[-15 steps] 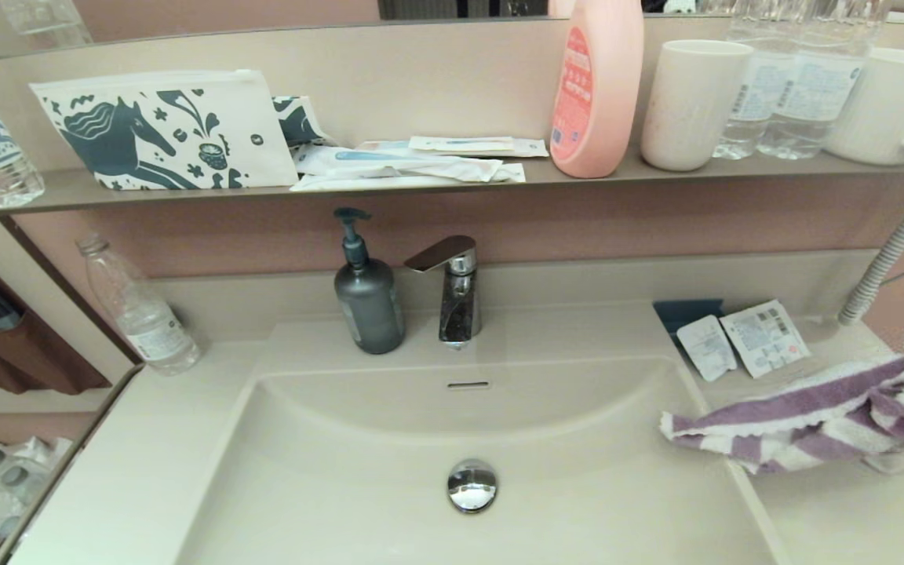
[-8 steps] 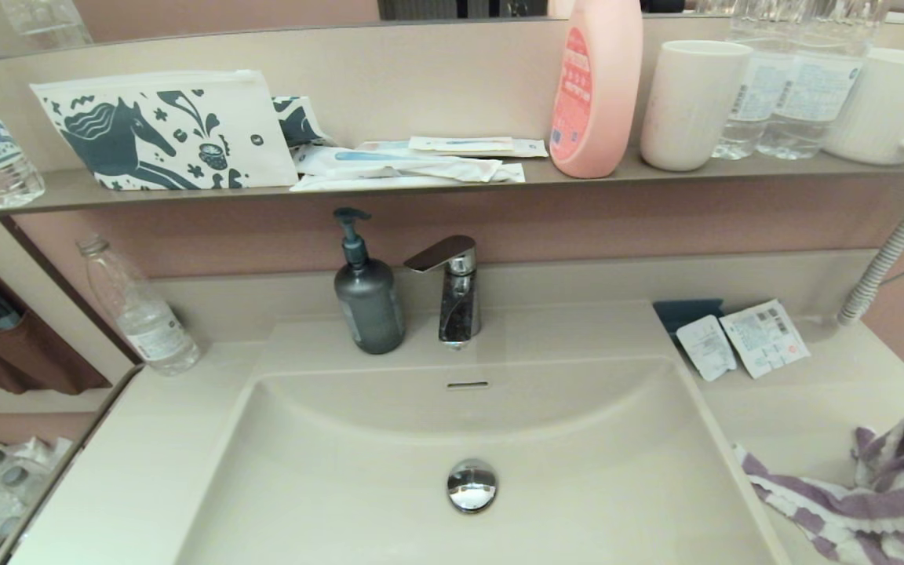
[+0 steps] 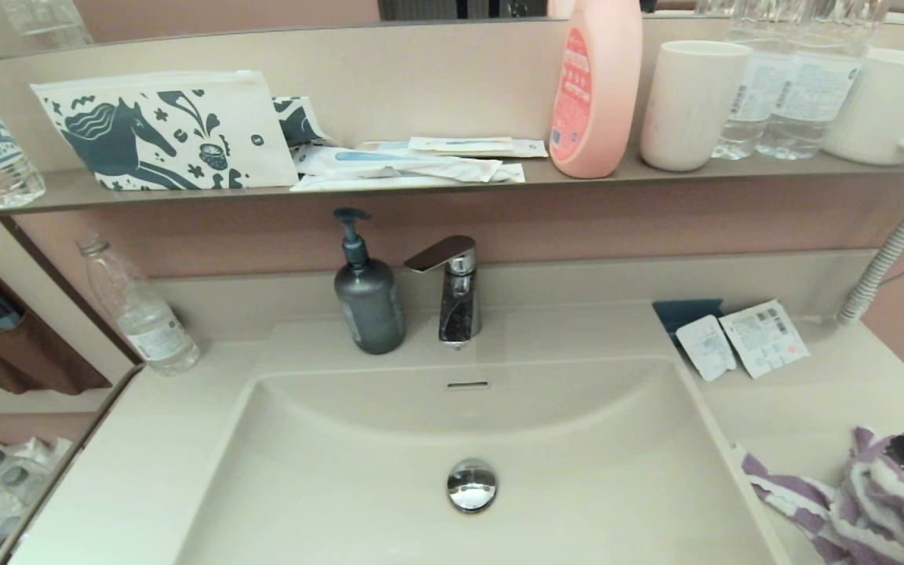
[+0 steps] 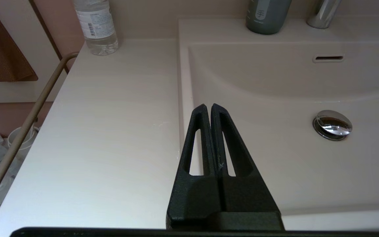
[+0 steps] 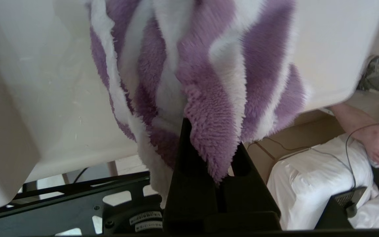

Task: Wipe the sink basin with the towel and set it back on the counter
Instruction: Wipe the sink

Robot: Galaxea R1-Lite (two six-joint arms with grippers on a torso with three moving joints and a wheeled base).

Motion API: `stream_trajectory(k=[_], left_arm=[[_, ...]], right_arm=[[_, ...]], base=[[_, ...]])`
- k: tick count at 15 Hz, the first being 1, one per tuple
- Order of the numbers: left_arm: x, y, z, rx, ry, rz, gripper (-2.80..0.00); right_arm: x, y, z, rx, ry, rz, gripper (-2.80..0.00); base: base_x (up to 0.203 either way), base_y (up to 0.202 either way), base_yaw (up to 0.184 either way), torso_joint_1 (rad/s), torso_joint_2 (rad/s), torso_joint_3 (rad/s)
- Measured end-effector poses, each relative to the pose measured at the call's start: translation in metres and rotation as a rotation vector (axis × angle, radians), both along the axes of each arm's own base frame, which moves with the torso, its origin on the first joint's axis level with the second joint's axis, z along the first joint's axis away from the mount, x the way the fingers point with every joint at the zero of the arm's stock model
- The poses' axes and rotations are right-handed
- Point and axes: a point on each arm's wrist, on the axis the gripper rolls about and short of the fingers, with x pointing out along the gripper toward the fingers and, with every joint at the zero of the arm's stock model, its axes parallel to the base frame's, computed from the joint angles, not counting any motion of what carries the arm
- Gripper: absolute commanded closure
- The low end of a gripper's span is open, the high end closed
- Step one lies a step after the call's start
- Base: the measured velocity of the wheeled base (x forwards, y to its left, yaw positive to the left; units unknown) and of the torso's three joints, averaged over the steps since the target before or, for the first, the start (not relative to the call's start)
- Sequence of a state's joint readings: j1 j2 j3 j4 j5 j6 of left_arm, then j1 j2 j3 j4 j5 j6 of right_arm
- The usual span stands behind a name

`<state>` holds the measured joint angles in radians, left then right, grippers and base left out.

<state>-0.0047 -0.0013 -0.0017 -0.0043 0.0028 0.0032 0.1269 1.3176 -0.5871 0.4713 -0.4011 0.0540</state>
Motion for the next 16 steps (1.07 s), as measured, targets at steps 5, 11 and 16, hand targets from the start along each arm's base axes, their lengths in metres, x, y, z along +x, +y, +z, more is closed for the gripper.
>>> stream_trajectory(k=[5, 11, 16], left_arm=[[0.000, 0.000, 0.000, 0.000, 0.000, 0.000, 0.00], [0.000, 0.000, 0.000, 0.000, 0.000, 0.000, 0.00], [0.000, 0.000, 0.000, 0.000, 0.000, 0.000, 0.00]], right_arm=[[0.021, 0.009, -0.052, -0.001, 0.028, 0.036, 0.00], [0.027, 0.018, -0.067, 0.304, 0.020, 0.140, 0.00], [0.013, 0.018, -0.072, 0.566, 0.186, 0.239, 0.00]], base=[[0.000, 0.000, 0.000, 0.000, 0.00, 0.000], [0.000, 0.000, 0.000, 0.000, 0.00, 0.000], [0.000, 0.000, 0.000, 0.000, 0.00, 0.000]])
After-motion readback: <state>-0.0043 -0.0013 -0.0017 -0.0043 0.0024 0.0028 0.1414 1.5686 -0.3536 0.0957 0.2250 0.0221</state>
